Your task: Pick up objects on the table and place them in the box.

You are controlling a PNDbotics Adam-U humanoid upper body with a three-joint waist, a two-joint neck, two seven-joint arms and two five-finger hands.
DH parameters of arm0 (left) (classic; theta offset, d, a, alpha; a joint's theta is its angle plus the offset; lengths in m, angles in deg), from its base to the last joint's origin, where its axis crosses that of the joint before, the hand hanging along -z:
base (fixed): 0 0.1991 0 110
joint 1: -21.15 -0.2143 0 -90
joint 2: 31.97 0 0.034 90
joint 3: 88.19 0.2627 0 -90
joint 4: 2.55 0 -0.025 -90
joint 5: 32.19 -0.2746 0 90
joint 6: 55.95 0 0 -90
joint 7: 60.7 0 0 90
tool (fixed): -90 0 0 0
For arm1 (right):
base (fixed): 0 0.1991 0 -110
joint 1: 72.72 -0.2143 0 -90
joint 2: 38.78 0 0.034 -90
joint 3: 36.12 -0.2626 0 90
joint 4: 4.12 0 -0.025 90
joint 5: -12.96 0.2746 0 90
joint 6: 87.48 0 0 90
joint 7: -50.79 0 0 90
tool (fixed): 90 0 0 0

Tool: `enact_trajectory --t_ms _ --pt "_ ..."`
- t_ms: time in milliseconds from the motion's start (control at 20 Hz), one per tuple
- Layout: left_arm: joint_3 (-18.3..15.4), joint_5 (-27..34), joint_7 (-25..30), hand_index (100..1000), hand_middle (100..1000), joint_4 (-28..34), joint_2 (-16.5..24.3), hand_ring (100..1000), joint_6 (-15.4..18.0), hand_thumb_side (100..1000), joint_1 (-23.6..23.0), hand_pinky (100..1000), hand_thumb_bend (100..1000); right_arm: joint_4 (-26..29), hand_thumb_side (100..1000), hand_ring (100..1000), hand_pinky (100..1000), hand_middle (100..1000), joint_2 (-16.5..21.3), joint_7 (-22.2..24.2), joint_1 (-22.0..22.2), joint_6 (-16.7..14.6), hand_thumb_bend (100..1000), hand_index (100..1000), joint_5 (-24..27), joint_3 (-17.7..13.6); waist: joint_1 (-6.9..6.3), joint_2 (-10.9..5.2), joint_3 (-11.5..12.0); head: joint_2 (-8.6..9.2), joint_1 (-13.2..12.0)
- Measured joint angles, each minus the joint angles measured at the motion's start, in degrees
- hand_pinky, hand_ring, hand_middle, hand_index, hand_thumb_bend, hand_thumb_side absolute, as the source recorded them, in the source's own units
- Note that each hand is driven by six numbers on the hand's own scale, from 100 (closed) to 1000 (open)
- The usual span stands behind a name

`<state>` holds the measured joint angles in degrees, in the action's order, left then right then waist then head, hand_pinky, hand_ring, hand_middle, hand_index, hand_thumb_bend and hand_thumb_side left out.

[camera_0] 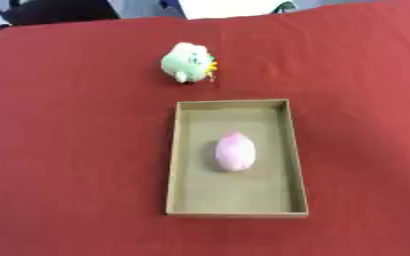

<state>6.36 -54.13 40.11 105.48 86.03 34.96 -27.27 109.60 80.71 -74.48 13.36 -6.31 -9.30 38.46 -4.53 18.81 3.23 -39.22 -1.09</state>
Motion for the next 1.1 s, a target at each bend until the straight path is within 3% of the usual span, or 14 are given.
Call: enact_trajectory --t_ms 400,500,550,600,650,700,800,950,1100 --pt "5.26 -6.52 11.06 878 736 -11.27 -2.41 815 2.95 485 10.36 835 409 0.01 644 797 702 638 -0.87 -1.56 0.14 -0.05 204 804 0.19 -0.69 0.05 -0.02 -1.47 0.04 -1.10" --pt "6.37 -9.10 12.68 891 748 -14.20 -3.58 824 3.73 479 12.14 835 527 0.01 645 795 701 635 -1.03 -1.72 0.12 -0.10 201 802 0.24 -0.83 0.06 -0.03 -1.78 0.16 -1.25" --pt "6.95 -10.37 13.45 891 748 -15.85 -4.25 824 4.09 479 13.09 835 527 0.01 645 795 701 635 -1.26 -1.75 0.11 -0.10 201 802 0.30 -0.85 0.10 -0.05 -1.99 0.30 -1.32" --pt "7.51 -11.72 14.17 899 756 -17.61 -5.02 829 4.50 485 14.09 836 607 0.01 649 794 701 634 -1.38 -1.77 0.11 -0.09 198 802 0.41 -0.85 0.17 -0.05 -2.17 0.49 -1.37" --pt "8.03 -13.05 14.77 899 756 -19.30 -5.84 829 4.98 485 15.13 836 607 0.01 649 794 701 634 -1.46 -1.77 0.11 -0.09 198 802 0.55 -0.85 0.25 -0.06 -2.25 0.53 -1.47" --pt "8.48 -14.30 15.31 905 762 -20.98 -6.59 835 5.50 520 15.97 837 695 0.01 650 793 701 634 -1.57 -1.76 0.10 -0.08 195 802 0.68 -0.85 0.34 -0.06 -2.32 0.56 -1.56" --pt "9.41 -16.77 16.45 911 769 -24.25 -8.17 841 6.66 555 17.44 839 759 0.01 655 792 700 631 -1.89 -1.73 -0.02 -0.09 193 800 0.78 -0.85 0.41 -0.06 -2.59 0.72 -1.77" --pt "10.44 -19.70 18.11 919 777 -28.12 -10.28 849 8.50 560 19.20 838 797 0.01 658 791 699 630 -2.27 -1.64 -0.13 -0.11 194 800 1.19 -0.85 0.40 -0.06 -3.07 0.99 -2.02" --pt "10.93 -21.98 19.67 922 781 -30.67 -11.97 864 10.05 525 20.17 852 778 0.01 660 790 699 629 -2.31 -1.48 -0.69 -0.26 193 800 1.43 -0.82 0.30 -0.04 -3.84 1.06 -2.42"
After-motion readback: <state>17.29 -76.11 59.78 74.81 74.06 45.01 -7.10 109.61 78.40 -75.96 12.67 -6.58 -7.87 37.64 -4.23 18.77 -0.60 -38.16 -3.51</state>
